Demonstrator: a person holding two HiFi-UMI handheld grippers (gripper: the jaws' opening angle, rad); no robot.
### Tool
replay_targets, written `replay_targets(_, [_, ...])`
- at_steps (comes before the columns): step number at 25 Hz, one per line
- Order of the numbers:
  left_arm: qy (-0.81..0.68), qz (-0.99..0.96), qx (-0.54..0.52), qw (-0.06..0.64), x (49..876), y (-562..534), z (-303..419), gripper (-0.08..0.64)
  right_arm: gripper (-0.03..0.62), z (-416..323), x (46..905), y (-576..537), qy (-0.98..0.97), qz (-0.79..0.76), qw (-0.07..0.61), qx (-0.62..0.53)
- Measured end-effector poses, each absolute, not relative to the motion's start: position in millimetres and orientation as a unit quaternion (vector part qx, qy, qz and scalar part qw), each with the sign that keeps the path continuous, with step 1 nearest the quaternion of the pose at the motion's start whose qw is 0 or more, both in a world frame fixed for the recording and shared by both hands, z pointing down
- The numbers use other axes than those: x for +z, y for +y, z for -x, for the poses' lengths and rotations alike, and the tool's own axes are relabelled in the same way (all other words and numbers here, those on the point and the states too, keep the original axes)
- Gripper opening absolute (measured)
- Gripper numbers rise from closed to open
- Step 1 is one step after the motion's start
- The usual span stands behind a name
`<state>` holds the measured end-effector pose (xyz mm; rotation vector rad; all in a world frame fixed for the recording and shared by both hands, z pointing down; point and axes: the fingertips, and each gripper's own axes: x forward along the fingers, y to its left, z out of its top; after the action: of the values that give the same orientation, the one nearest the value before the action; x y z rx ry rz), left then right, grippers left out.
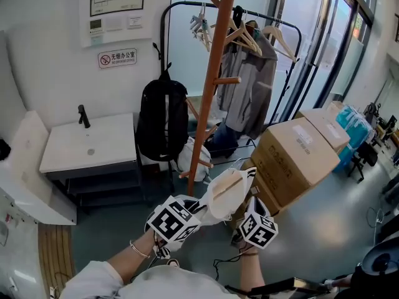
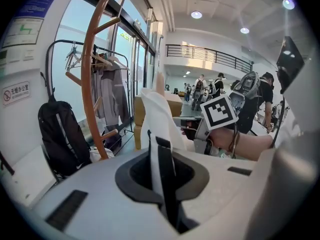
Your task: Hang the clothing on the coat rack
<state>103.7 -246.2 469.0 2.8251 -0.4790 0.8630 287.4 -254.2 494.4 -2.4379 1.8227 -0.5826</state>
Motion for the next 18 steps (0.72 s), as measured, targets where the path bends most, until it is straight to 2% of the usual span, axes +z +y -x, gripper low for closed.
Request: replay_targets(18, [-0.127, -0.941, 0.301, 0.085, 487, -280, -110, 0.020, 0.023, -298, 510, -279, 0.564, 0.800, 0.015, -0.203])
